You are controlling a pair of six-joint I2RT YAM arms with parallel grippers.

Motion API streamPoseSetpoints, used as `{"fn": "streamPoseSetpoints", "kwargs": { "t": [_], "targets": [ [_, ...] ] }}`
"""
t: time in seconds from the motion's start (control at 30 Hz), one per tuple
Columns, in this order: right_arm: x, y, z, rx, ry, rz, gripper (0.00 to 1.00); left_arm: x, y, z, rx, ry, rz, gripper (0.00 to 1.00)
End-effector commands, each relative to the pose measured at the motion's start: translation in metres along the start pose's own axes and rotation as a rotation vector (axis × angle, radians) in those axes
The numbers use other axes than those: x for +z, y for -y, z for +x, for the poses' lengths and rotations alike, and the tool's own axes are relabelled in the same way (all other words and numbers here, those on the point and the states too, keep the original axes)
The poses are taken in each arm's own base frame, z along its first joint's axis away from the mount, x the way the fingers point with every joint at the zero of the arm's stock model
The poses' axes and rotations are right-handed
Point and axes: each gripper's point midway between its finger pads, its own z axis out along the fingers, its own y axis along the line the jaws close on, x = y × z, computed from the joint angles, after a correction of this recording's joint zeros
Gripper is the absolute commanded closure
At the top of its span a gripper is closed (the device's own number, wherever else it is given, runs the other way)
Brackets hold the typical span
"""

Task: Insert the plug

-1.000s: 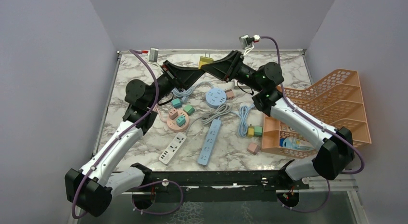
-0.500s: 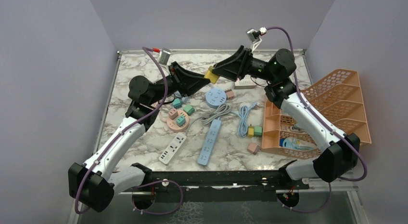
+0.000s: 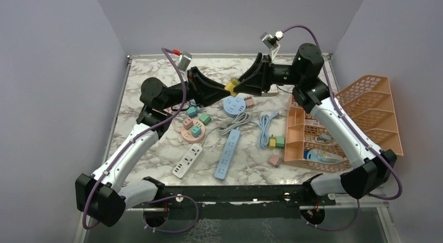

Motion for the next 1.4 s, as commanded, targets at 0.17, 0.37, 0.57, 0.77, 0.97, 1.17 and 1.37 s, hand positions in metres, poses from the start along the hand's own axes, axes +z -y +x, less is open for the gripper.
{"fn": "streamPoseSetpoints", "kwargs": {
  "t": [0.17,0.37,0.57,0.77,0.97,1.17,1.37],
  "targets": [
    [0.002,0.001,0.002,0.028,-0.006,-0.013,0.91,0.002,0.012,-0.008,0.05,-0.03,0.054,0.75],
    [0.0,0.007,-0.015,0.007,0.19,0.028,0.99,0.005,0.004,-0.03,-0.054,0.085,-0.042,0.41],
    [0.003,0.009,-0.036,0.066,0.355,-0.017,0.99,0.01,-0.01,-0.04,-0.172,0.172,-0.116,0.37],
    [0.006,0.017,-0.042,0.114,0.392,-0.02,0.99,0.014,-0.026,-0.038,-0.257,0.213,-0.169,0.37],
    [0.01,0.023,-0.038,0.146,0.384,-0.023,0.99,0.021,-0.028,-0.041,-0.264,0.224,-0.16,0.54],
    [0.015,0.023,-0.032,0.171,0.363,-0.051,0.96,0.026,-0.029,-0.041,-0.247,0.217,-0.138,0.67],
    [0.016,0.026,-0.028,0.202,0.341,-0.044,0.74,0.029,-0.024,-0.049,-0.136,0.216,-0.11,0.9]
  ]
}}
